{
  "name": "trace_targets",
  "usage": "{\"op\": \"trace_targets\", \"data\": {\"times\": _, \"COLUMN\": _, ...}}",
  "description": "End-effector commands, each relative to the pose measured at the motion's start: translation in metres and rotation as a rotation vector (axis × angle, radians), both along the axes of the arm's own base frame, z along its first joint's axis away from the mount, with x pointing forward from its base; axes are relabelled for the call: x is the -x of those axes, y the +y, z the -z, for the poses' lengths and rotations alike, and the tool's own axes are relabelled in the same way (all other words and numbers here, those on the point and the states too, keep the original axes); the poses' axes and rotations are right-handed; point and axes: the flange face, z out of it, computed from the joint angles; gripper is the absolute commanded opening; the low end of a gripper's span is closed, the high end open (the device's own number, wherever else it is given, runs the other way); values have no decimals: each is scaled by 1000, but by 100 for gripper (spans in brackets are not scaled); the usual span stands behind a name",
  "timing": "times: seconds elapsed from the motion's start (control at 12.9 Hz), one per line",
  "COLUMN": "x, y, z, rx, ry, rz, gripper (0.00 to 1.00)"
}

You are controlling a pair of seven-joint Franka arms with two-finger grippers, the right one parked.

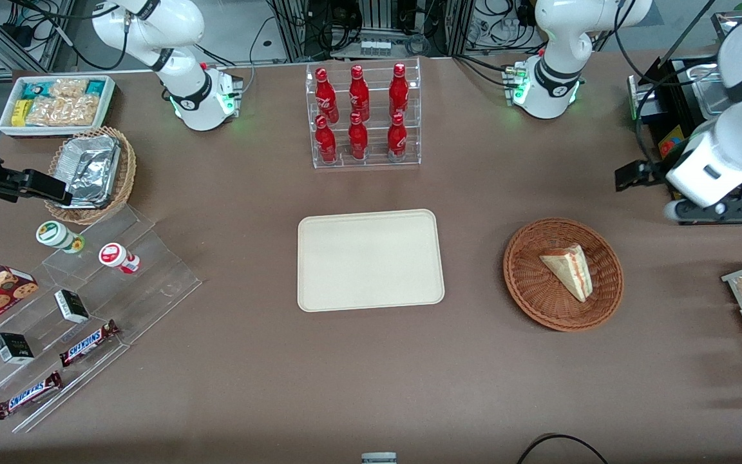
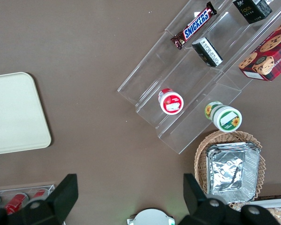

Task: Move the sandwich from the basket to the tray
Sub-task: 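Move the left gripper over the wrapped sandwich in the wicker basket, then lower the left gripper and close it on the wrapped sandwich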

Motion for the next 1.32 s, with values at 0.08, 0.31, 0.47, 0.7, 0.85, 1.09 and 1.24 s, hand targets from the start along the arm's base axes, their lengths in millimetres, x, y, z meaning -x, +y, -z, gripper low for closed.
{"op": "trace_targets", "data": {"times": 0.08, "x": 0, "y": -1, "z": 55, "rx": 12, "ry": -49, "rz": 12, "gripper": 100}}
{"op": "trace_targets", "data": {"times": 0.31, "x": 2, "y": -2, "z": 119, "rx": 17, "ry": -104, "rz": 8, "gripper": 100}}
{"op": "trace_targets", "data": {"times": 0.47, "x": -1, "y": -1, "z": 145, "rx": 19, "ry": -124, "rz": -5, "gripper": 100}}
{"op": "trace_targets", "data": {"times": 0.7, "x": -7, "y": -1, "z": 168, "rx": 22, "ry": -130, "rz": -22, "gripper": 100}}
{"op": "trace_targets", "data": {"times": 0.85, "x": -9, "y": 0, "z": 183, "rx": 12, "ry": -160, "rz": -131, "gripper": 100}}
{"op": "trace_targets", "data": {"times": 1.09, "x": -8, "y": -1, "z": 199, "rx": -4, "ry": -205, "rz": -399, "gripper": 100}}
{"op": "trace_targets", "data": {"times": 1.24, "x": -10, "y": -4, "z": 211, "rx": -15, "ry": -224, "rz": -607, "gripper": 100}}
